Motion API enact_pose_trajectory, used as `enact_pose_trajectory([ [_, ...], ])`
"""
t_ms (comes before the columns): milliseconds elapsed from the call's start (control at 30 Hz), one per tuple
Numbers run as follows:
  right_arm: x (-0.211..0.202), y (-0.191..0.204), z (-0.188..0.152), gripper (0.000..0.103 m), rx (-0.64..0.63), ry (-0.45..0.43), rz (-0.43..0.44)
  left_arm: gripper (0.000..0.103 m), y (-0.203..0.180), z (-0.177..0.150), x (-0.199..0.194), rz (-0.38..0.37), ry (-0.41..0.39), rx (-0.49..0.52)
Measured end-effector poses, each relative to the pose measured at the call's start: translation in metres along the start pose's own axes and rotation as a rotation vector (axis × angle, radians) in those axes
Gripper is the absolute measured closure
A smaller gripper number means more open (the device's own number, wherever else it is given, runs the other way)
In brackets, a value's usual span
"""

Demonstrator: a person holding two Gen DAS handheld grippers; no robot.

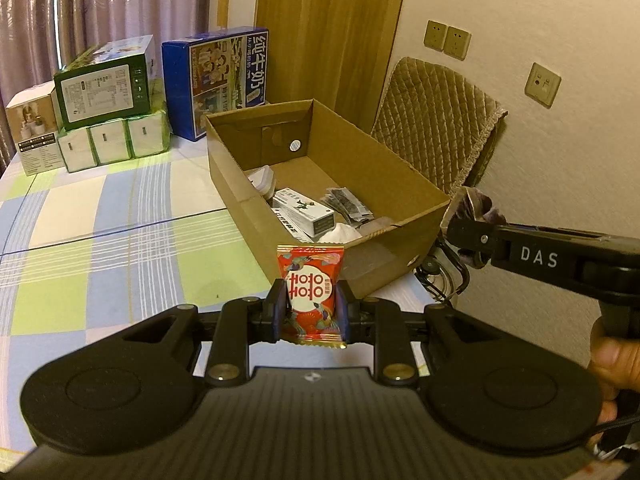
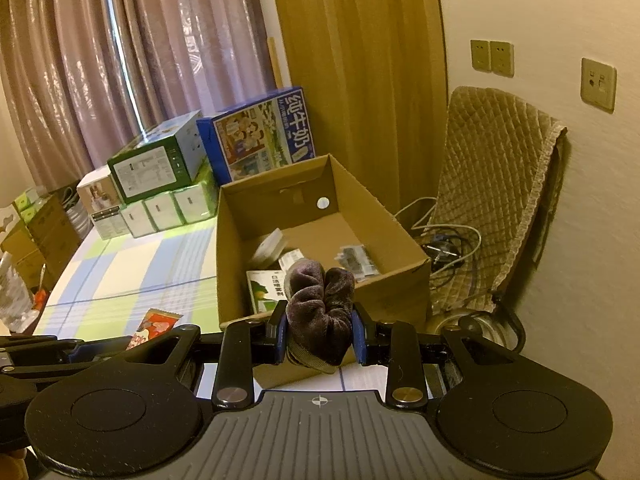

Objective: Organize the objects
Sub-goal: 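Carry the red snack packet and brown pouch over the cardboard box with both tools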

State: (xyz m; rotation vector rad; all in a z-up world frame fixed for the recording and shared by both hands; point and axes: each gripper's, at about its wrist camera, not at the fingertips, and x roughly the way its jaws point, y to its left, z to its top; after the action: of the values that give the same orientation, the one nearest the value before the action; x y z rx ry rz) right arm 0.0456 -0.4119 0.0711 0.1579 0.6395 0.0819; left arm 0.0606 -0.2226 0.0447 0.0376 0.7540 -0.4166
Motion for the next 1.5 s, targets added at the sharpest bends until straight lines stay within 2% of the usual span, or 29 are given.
enact_pose_trajectory([
  [833,0.031,-0.02,0.018,0.075,-0.036,0.015,-0.003,0.082,-0.006,0.017,0.038,-0.003,0.025,-0.004],
  [1500,0.085,-0.029,0.076,0.075,-0.08,0.029,0.054,0.082,0.0,0.067,0.088,-0.008,0.007,-0.03],
])
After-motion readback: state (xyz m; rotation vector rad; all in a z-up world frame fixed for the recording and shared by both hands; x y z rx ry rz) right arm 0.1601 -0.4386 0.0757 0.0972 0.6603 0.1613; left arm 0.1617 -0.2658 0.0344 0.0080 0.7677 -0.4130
